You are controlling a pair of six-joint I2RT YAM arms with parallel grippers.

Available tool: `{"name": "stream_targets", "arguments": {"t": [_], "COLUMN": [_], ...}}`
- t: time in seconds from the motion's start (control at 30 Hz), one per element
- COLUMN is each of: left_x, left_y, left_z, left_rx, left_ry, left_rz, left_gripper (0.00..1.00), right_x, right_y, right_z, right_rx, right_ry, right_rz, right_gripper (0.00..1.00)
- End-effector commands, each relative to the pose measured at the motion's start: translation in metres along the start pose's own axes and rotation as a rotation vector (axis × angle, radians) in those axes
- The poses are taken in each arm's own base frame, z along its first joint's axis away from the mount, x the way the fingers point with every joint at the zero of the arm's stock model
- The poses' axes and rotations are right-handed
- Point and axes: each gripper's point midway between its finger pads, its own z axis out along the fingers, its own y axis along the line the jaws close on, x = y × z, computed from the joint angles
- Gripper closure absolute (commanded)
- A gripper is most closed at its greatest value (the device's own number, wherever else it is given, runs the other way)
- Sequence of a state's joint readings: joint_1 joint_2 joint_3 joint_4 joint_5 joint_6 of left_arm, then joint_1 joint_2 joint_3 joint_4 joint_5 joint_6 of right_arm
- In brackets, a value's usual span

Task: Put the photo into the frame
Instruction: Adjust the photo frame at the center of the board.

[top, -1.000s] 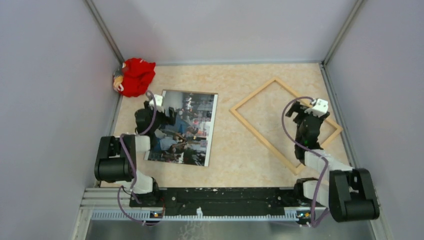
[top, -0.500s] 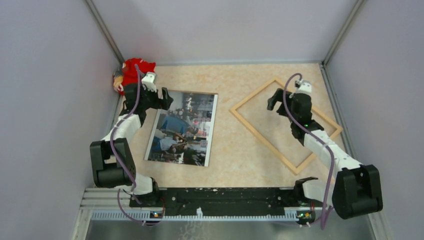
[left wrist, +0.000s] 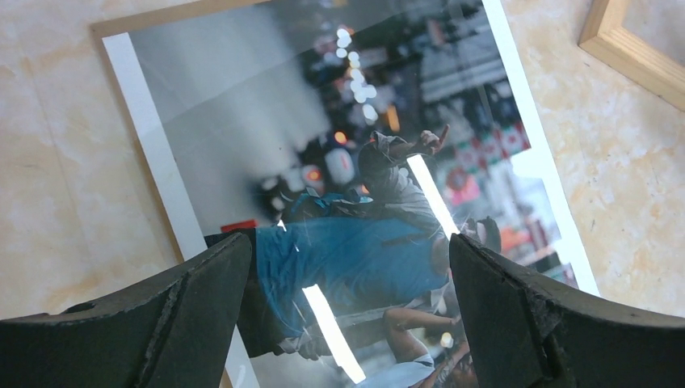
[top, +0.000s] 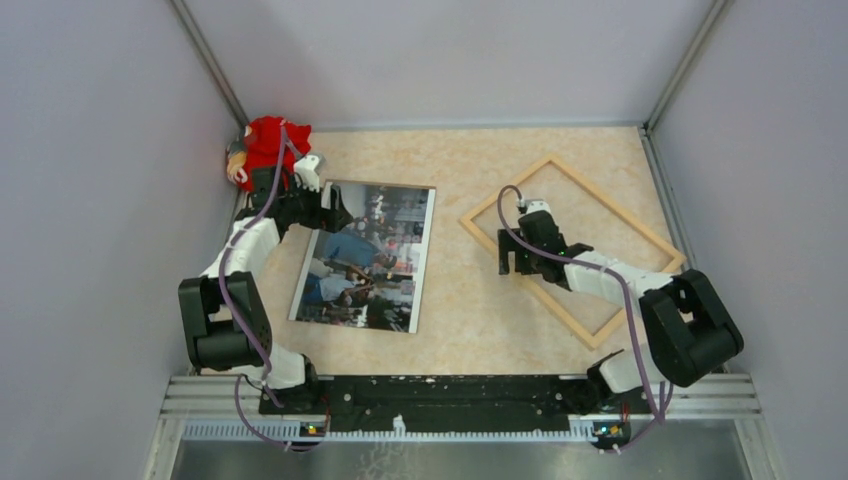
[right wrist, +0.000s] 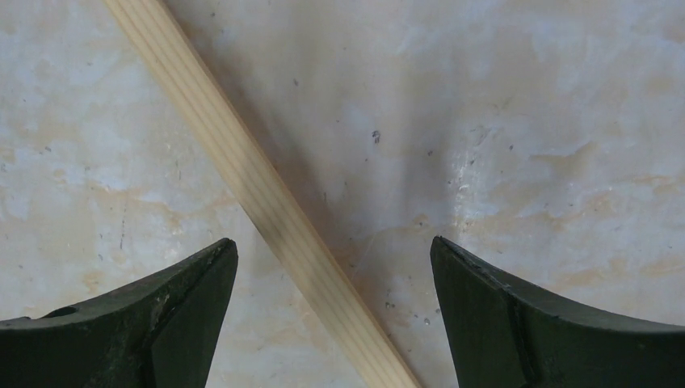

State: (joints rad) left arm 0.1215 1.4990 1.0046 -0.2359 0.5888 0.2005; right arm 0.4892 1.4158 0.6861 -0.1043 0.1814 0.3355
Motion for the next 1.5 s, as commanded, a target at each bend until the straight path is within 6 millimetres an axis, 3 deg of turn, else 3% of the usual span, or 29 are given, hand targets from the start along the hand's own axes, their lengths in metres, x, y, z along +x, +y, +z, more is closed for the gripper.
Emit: {"name": "stream_targets", "arguments": {"t": [0.0,0.2,0.5,0.63,0.9,0.97,1.1,1.37,1.47], "left_x": [-0.014,-0.02,-0.02,-0.022,-0.019,-0.018,-0.016,-0.015,-0.017], "left_y": [-0.007,-0.013,-0.016,-0.016,-0.013,-0.013,-0.013,-0.013,-0.014], "left_z": [-0.004,-0.005,-0.007,-0.007,-0.008,-0.008,-0.008,-0.007,-0.009], "left_rx": [0.045,0.074,0.083,0.081,0.061,0.061,0.06,0.063,0.068], "left_ry": [-0.012,-0.023,-0.023,-0.027,-0.017,-0.016,-0.01,-0.006,-0.01], "left_rz": [0.025,0.014,-0.006,-0.006,0.0,0.002,0.001,0.01,0.012], "left_gripper": [0.01,0.01,0.01,0.01,0.01,0.01,0.01,0.01,0.01], "right_x": [-0.002,0.012,0.028,0.013,-0.046,-0.061,-0.068,-0.032,-0.02], "right_y": [0.005,0.007,0.011,0.018,0.052,0.062,0.066,0.054,0.048], "right_z": [-0.003,0.001,0.019,0.029,0.041,0.04,0.039,0.043,0.038], "right_rx": [0.002,-0.008,0.053,0.058,-0.011,-0.037,-0.039,-0.009,-0.004], "right_ry": [-0.009,0.014,0.101,0.093,0.061,0.048,0.048,0.128,0.142], "right_rz": [-0.029,-0.008,-0.052,-0.055,-0.111,-0.106,-0.085,-0.074,-0.066], "right_gripper": [0.11,0.12,0.46,0.58,0.89,0.88,0.6,0.16,0.15]}}
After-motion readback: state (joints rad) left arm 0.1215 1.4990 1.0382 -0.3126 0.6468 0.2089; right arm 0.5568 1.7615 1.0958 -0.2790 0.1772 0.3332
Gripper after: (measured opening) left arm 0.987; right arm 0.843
